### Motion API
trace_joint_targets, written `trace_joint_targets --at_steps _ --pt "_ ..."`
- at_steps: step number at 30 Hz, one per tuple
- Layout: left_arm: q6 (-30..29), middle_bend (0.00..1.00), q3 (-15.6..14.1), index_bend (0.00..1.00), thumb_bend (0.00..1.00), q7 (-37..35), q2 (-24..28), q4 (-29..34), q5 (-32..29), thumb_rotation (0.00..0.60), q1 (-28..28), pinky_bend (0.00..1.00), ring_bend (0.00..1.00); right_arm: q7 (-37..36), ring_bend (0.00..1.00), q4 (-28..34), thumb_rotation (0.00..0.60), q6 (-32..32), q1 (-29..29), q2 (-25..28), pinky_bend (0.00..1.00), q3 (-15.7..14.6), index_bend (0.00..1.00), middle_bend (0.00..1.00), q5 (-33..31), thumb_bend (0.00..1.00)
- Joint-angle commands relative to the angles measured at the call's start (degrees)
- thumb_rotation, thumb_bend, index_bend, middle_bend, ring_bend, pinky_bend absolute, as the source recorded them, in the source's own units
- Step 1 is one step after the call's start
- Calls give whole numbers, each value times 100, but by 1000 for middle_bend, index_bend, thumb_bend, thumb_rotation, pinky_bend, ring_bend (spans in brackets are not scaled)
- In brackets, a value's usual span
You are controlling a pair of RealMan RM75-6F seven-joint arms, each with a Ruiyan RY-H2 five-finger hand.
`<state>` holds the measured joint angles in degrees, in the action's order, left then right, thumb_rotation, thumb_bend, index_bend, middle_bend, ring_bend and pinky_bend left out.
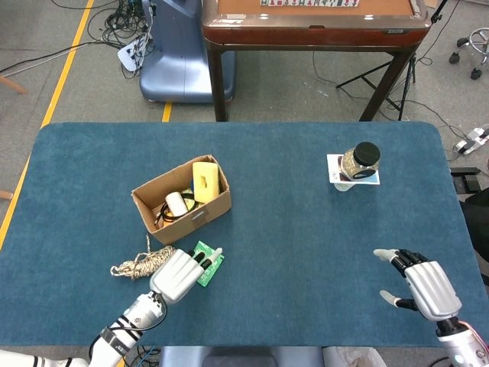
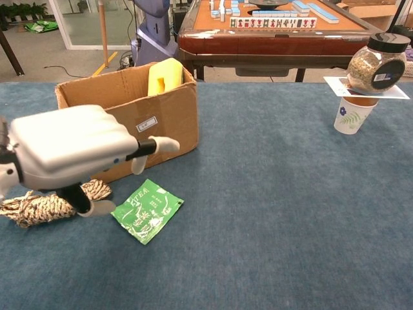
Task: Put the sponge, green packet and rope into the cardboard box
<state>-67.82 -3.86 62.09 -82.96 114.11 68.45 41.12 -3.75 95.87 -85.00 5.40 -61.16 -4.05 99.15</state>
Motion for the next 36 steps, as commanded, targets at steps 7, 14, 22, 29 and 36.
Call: trace_joint_targets --at_steps 7,14,22,29,36 --pt "269 135 137 73 206 49 -650 -910 -160 600 141 300 121 -105 329 -7 600 -79 -25 53 454 5 287 366 21 6" --pt "415 126 165 75 206 401 -894 -1403 -384 600 269 302 109 -165 329 -8 600 -126 -43 87 453 0 287 365 46 6" --pt "398 125 65 80 206 953 -1075 -1751 -490 600 344 354 110 -229 329 -9 600 -150 -51 114 454 10 287 366 41 7" --pt "311 123 -20 86 206 1411 -998 -1484 -806 600 357 363 110 -244 329 -15 600 -165 -60 118 454 8 287 366 56 6" --pt "197 123 -84 86 206 1604 -896 -1241 -972 600 369 363 110 -231 329 -13 600 -121 -47 109 454 7 287 366 45 6"
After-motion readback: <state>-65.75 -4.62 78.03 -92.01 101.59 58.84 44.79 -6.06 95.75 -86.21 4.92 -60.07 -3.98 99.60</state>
